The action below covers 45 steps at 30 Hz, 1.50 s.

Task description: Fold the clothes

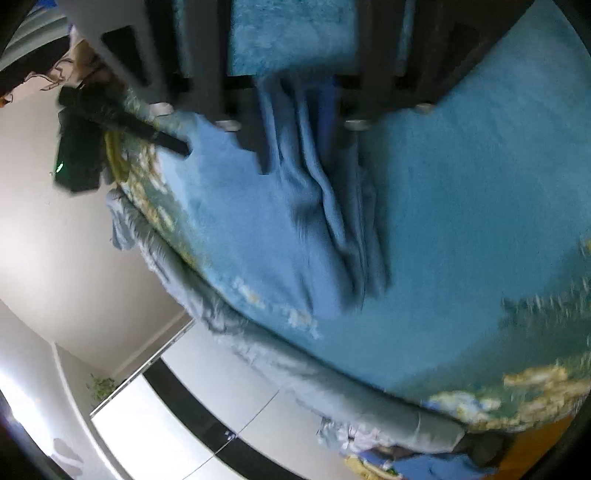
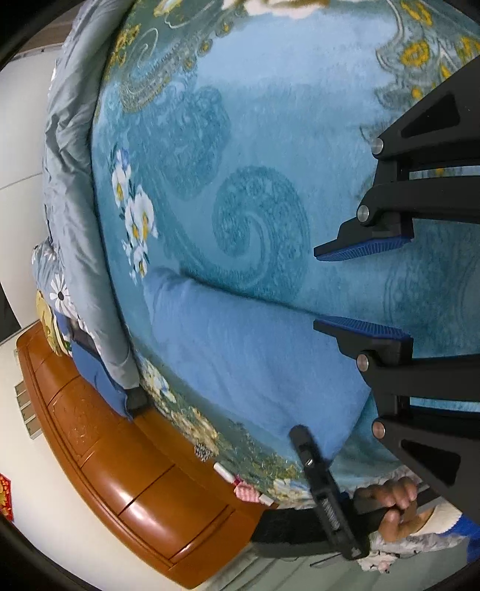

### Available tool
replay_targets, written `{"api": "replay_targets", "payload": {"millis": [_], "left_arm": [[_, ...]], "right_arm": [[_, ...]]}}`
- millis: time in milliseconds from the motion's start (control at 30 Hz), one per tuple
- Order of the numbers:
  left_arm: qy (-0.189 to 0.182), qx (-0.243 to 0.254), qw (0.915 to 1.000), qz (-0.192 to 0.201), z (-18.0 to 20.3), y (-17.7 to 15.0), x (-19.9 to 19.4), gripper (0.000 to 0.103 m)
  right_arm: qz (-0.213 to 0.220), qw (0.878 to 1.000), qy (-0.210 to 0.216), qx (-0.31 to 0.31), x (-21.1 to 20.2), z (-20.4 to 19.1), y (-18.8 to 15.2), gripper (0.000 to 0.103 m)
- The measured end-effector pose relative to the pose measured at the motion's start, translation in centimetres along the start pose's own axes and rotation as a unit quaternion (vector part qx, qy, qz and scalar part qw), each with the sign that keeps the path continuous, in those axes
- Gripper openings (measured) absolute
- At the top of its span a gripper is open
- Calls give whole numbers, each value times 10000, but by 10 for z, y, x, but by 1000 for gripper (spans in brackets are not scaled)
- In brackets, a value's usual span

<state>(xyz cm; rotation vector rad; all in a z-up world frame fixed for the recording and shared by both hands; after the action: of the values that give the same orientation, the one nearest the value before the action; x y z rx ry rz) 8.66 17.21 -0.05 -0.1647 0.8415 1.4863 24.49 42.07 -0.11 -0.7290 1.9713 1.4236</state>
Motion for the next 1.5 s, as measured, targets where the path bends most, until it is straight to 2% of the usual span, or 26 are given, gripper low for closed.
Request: {"api": "replay_targets", "payload": {"millis": [33,67,133,233,367,533,567,600,700,733,767,800,867,967,1100,1200,1233,1267,1367,1433,1500], "left_arm": [[93,51,9999,122,3,11,3,72],[200,109,9995,236,5,23,6,74],[444,278,9981,324,7,44,18,74],[886,419,9951,-105,-1,65,58,74],[989,366,9930,-527,-18,76,88,74],[646,78,9961,-592,-26,83,90,74],[547,-49,9968,-582,-27,84,89,66],[455,-149,9971,-596,-29,85,88,49],[408,-401,9964,-624,-32,83,92,33],[408,-445,9964,-596,-31,82,90,29],[407,-486,9964,-566,-31,81,89,24],[420,-526,9964,-521,-29,80,86,21],[450,-606,9962,-429,-24,77,80,19],[226,-692,9964,-424,-14,61,60,18],[-192,-616,9940,-880,4,14,52,17],[-340,-407,9925,-1101,17,-17,67,18],[-258,-300,9932,-1091,19,-24,74,18],[-212,-291,9937,-1066,19,-26,78,18],[-397,-536,9923,-1044,15,-23,79,19],[-443,-520,9914,-1112,14,-19,75,22],[-416,-395,9924,-1092,17,-13,67,31]], "right_arm": [[10,10000,47,-6,2,-2,-1,39],[21,10000,90,-15,4,-4,-2,48],[-11,9999,156,13,9,-6,-4,51],[-70,9996,252,66,16,-9,-8,52],[-102,9985,452,281,24,-10,-13,52],[-14,9964,685,505,28,-11,-17,54],[6,9952,781,581,29,-10,-17,54],[26,9940,878,657,30,-9,-17,54],[42,9910,1025,864,31,-8,-20,49],[45,9905,1047,887,32,-8,-20,38],[47,9897,1099,914,32,-9,-21,21],[26,9891,1152,914,30,-6,-19,17],[-32,9881,1252,894,24,1,-15,14],[-120,9863,1402,864,15,12,-8,13],[-310,9930,1102,271,-25,52,15,12],[-600,9933,988,-51,-48,81,31,12],[-708,9927,970,-91,-50,88,32,12],[-820,9920,958,-109,-49,93,32,12],[-1083,9903,861,-115,-40,107,28,12],[-1067,9903,885,27,-33,116,18,12],[-978,9912,887,124,-31,119,10,14]]}}
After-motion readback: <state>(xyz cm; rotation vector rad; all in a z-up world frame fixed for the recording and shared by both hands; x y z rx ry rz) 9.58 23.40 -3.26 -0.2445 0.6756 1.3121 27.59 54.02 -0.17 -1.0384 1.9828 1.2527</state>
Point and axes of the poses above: each gripper's, at about its wrist camera, not at the fingertips, and x roughly the way its jaws point, z to its right, y to its top, the point moved 1 cm from there along x, roughly the way its jaws point, and after that the axes turned 15 degrees about -x, right-handed, at the moved point
